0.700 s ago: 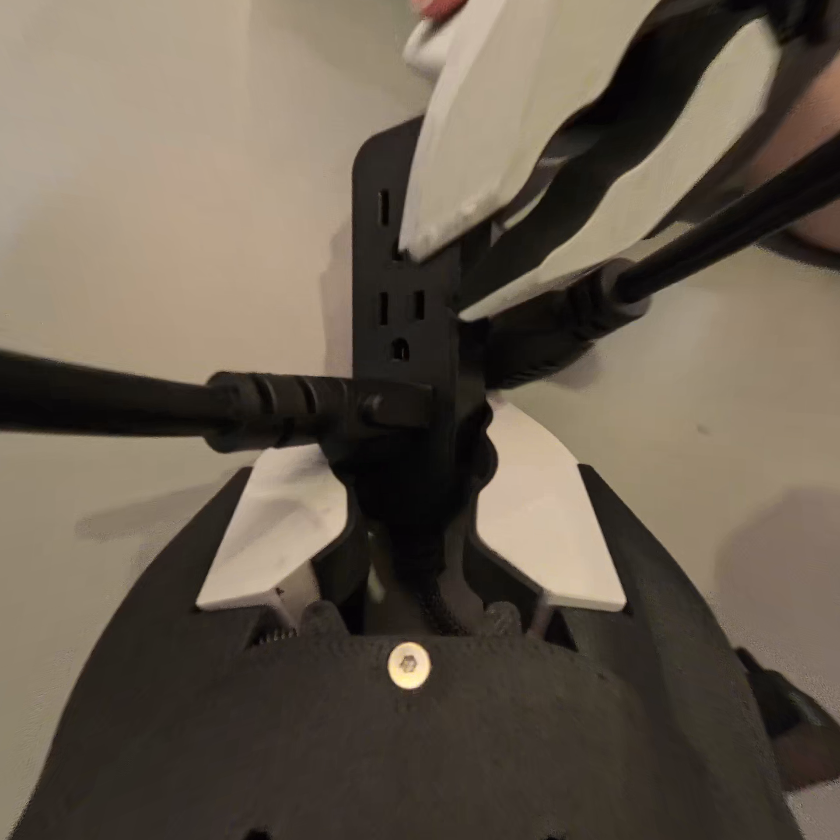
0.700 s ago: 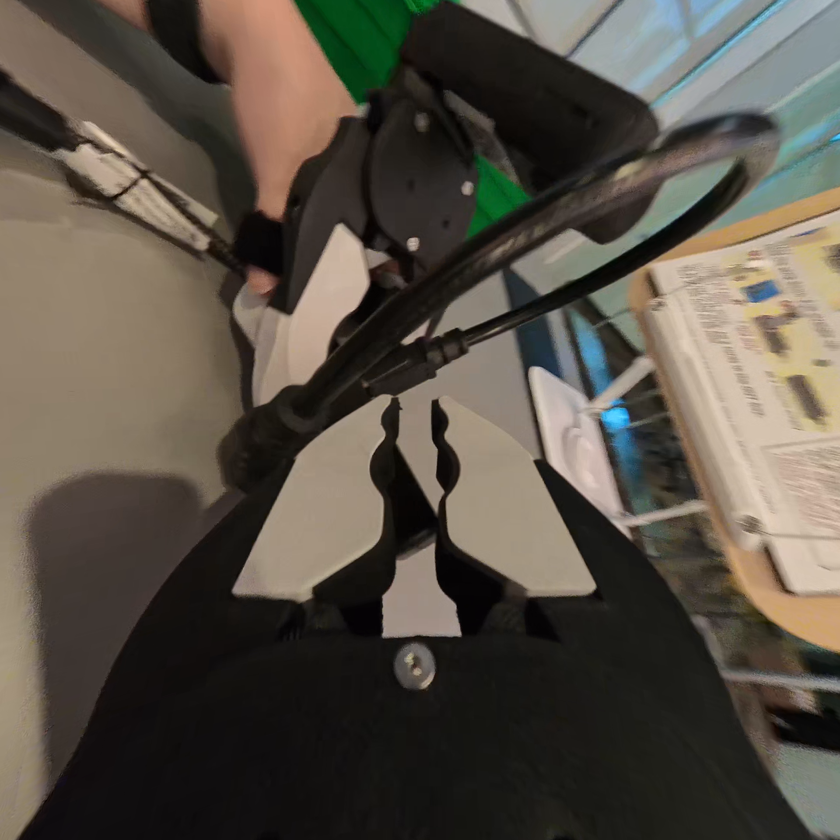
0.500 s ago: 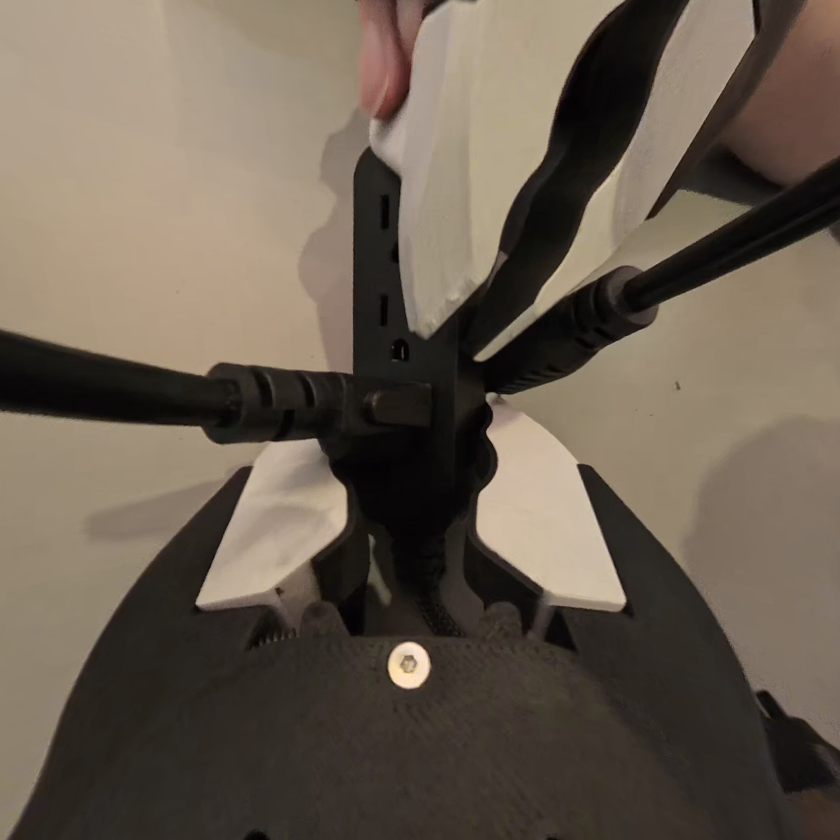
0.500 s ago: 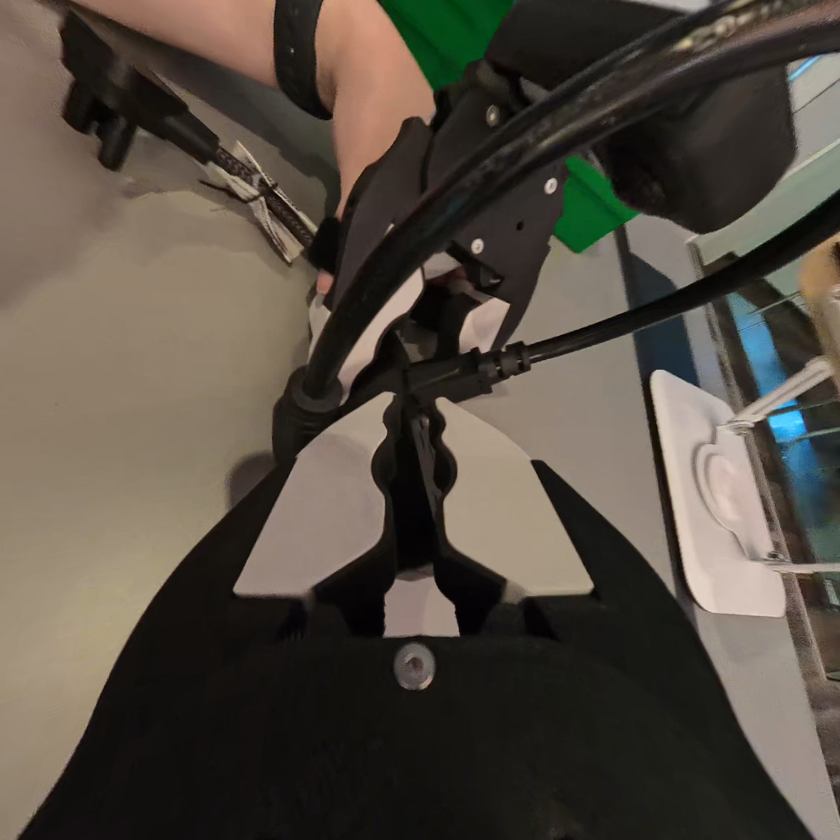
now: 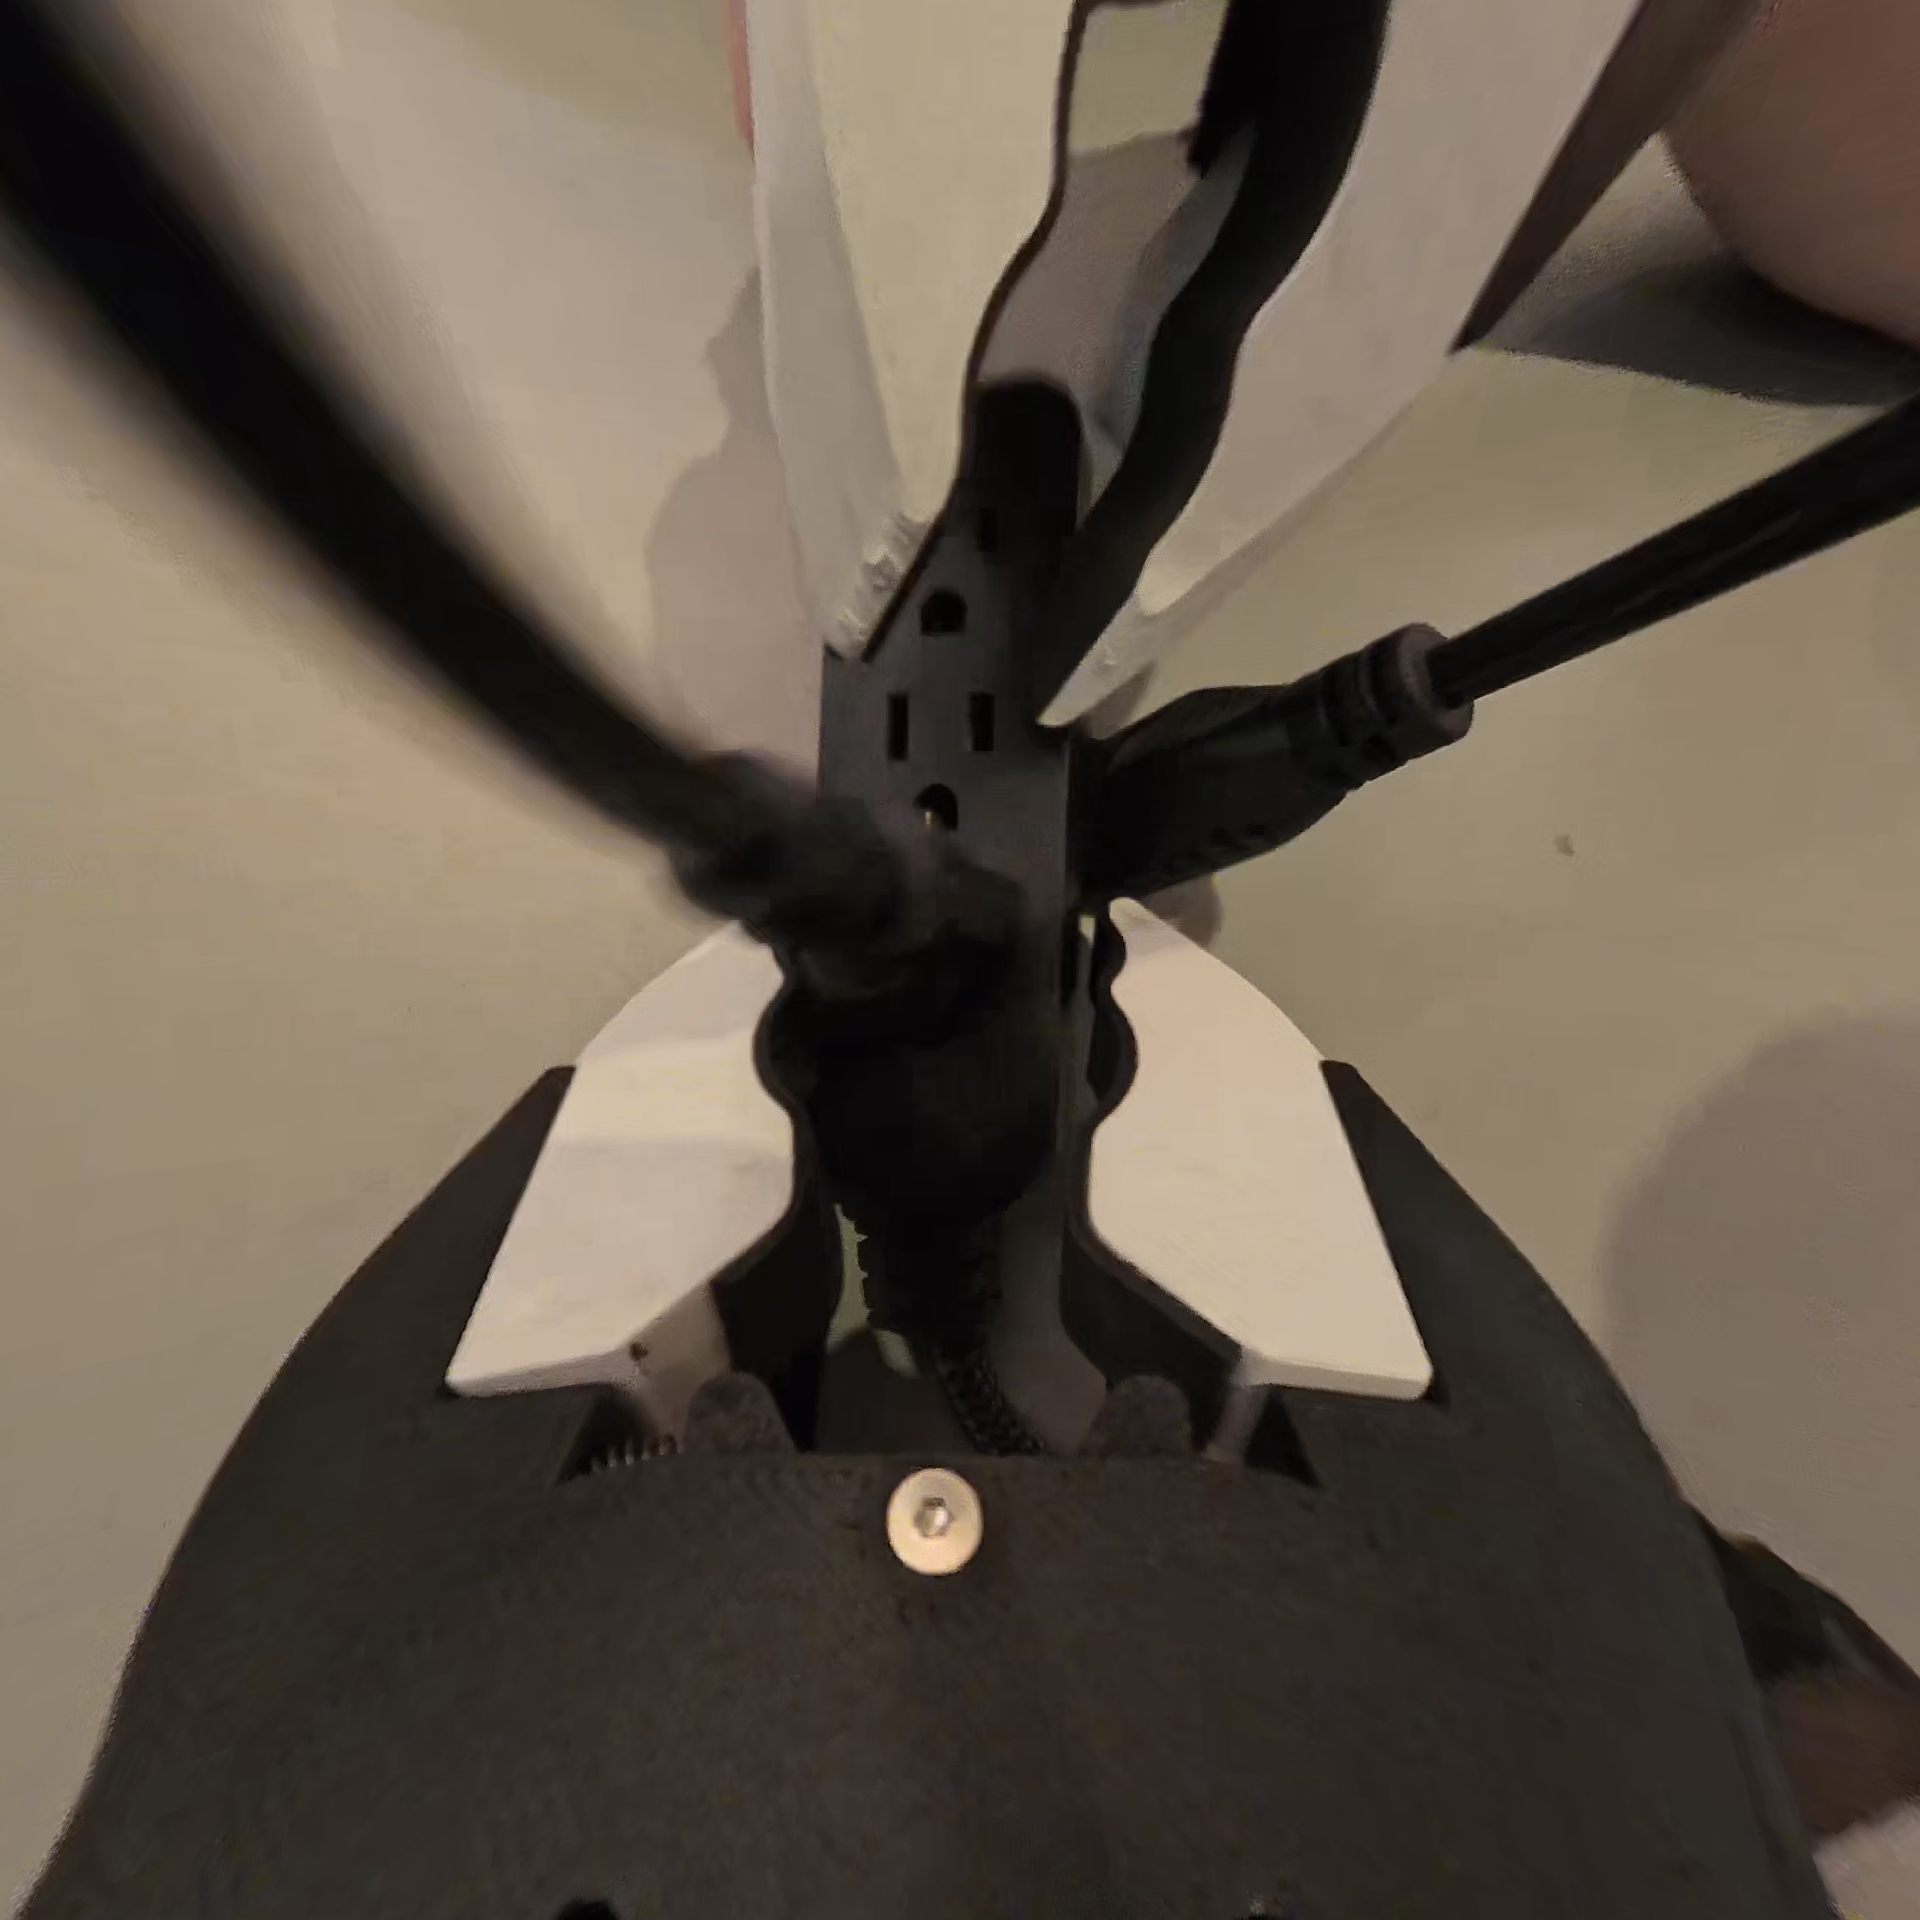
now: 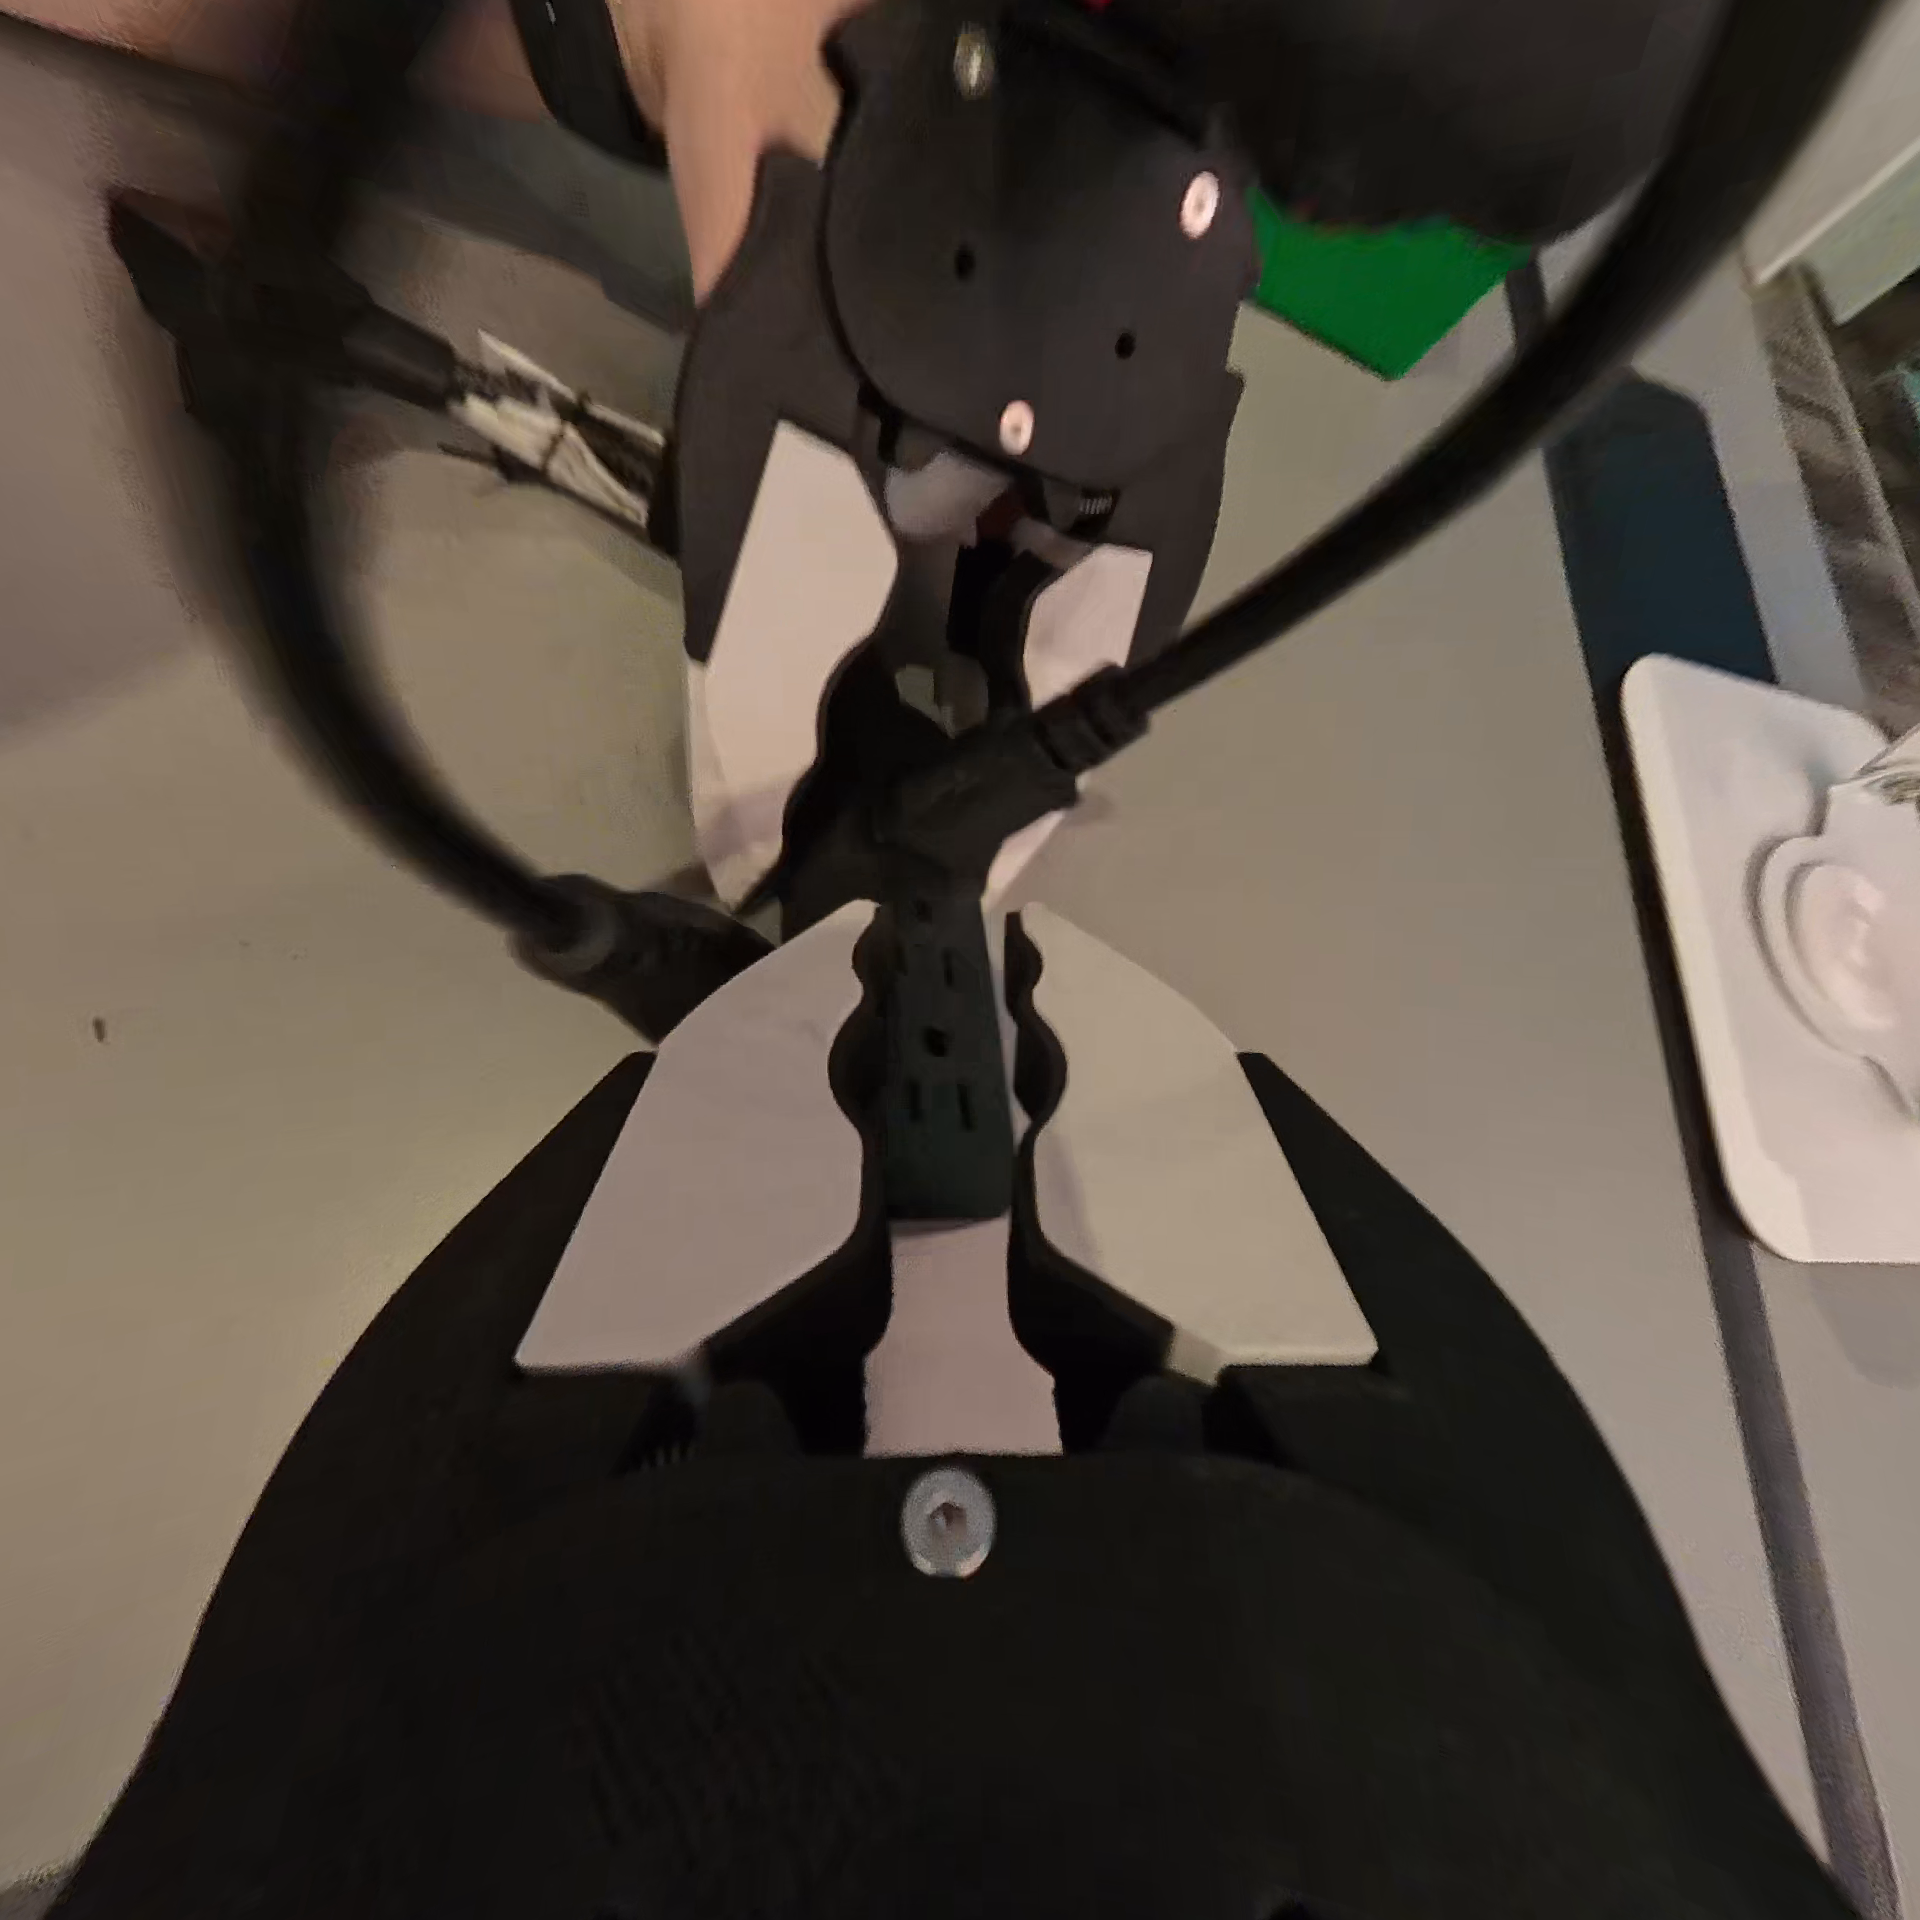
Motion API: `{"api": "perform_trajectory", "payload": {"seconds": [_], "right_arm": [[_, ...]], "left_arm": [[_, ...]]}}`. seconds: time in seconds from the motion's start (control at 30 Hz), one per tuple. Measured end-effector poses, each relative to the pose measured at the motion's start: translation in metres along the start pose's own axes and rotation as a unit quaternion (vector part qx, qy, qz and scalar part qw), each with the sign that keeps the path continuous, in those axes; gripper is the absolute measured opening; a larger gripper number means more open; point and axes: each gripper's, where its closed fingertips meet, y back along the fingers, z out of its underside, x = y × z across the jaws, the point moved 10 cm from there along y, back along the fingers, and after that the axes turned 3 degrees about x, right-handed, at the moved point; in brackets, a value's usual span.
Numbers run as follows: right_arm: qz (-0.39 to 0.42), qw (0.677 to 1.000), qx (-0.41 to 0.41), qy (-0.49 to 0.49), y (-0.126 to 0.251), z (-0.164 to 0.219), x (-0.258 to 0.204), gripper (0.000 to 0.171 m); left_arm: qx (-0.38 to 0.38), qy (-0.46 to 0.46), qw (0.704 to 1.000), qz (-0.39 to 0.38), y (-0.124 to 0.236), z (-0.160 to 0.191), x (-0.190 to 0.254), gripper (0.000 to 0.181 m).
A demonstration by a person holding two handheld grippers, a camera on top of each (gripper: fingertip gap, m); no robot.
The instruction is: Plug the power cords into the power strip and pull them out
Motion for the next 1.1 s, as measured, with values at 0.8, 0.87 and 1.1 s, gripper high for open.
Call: {"api": "perform_trajectory", "payload": {"seconds": [0.8, 0.87, 1.1], "right_arm": [[-0.041, 0.989, 0.042, -0.132, -0.025, 0.023, -0.002, 0.004], [-0.04, 0.989, 0.046, -0.131, -0.024, 0.024, -0.003, 0.004], [-0.04, 0.989, 0.05, -0.135, -0.022, 0.028, -0.003, 0.005]], "left_arm": [[0.09, 0.002, 0.996, 0.002, 0.036, -0.023, 0.003, 0.026], [0.071, 0.004, 0.997, 0.008, 0.033, -0.023, 0.004, 0.02], [0.081, -0.015, 0.996, -0.012, 0.032, -0.021, 0.006, 0.011]]}}
